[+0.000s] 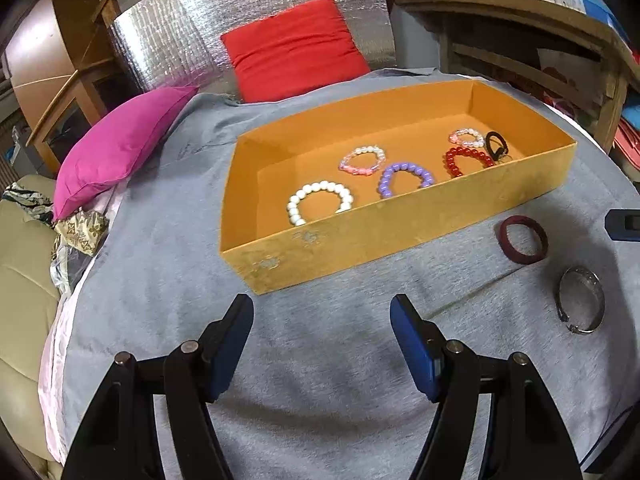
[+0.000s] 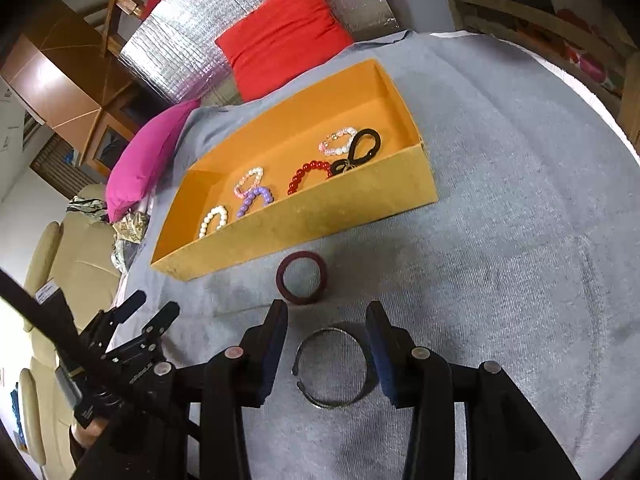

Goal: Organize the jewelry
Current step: 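Move the right gripper onto the silver bangle and close around its rim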

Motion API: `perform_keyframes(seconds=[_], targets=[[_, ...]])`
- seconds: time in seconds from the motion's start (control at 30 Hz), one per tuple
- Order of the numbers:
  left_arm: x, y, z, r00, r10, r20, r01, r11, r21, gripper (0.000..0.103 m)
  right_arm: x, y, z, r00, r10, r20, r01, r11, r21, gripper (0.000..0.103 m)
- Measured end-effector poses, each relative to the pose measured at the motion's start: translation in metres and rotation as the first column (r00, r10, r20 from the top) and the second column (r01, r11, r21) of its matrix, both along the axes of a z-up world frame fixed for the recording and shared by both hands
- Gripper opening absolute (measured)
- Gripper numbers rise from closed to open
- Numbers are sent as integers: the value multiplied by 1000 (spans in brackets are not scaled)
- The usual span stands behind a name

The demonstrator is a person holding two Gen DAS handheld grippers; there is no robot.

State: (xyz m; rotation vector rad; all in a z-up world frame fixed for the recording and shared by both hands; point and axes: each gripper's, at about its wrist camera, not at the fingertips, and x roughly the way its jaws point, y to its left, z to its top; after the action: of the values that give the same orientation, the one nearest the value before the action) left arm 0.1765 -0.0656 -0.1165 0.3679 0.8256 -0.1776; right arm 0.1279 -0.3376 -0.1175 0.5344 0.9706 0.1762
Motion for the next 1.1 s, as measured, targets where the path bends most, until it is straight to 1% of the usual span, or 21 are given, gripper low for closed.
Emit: perform_keyframes(seconds=[0.27,0.43,0.57,0.6,0.73,0.77,0.9,0.93,1.03,1.1], targets=[[5,-21,-7,999,-23,-24,23,1000,2,72,-7,-9,-3,1000,21,-17,-20,1000,21,46],[7,-32,-9,999,-30,-35,30,1000,3,72,-12,-13,-5,999,37,-25,-37,999,17,46],[10,-39,-14,998,-33,-55,33,999,1,72,-16,-15,-9,997,68,-42,-67,997,31,47],[13,-40,-15,997,-34,-62,34,999,-6,72,-17,-14,-10,996,80,-46,-79,997,23,49],[24,-44,-15,994,-45,-101,39,997,-63,72,-20,-3,-13,988,146,-46,-147,989,-12,55],[26,-45,-15,993,-50,-107,42,996,-76,72,-23,3,-13,984,173,-42,-174,984,-39,55],[29,-54,-15,987,-96,-131,79,989,-129,72,-28,18,-15,972,235,-27,-237,964,-124,66],[29,-56,-16,984,-110,-138,90,986,-139,72,-29,22,-16,969,248,-23,-248,959,-138,67],[28,-64,-19,976,-146,-162,118,979,-168,72,-32,35,-18,956,294,-13,-290,937,-196,70],[29,-68,-21,973,-156,-171,126,977,-174,72,-33,48,-20,946,325,-10,-317,914,-254,72]])
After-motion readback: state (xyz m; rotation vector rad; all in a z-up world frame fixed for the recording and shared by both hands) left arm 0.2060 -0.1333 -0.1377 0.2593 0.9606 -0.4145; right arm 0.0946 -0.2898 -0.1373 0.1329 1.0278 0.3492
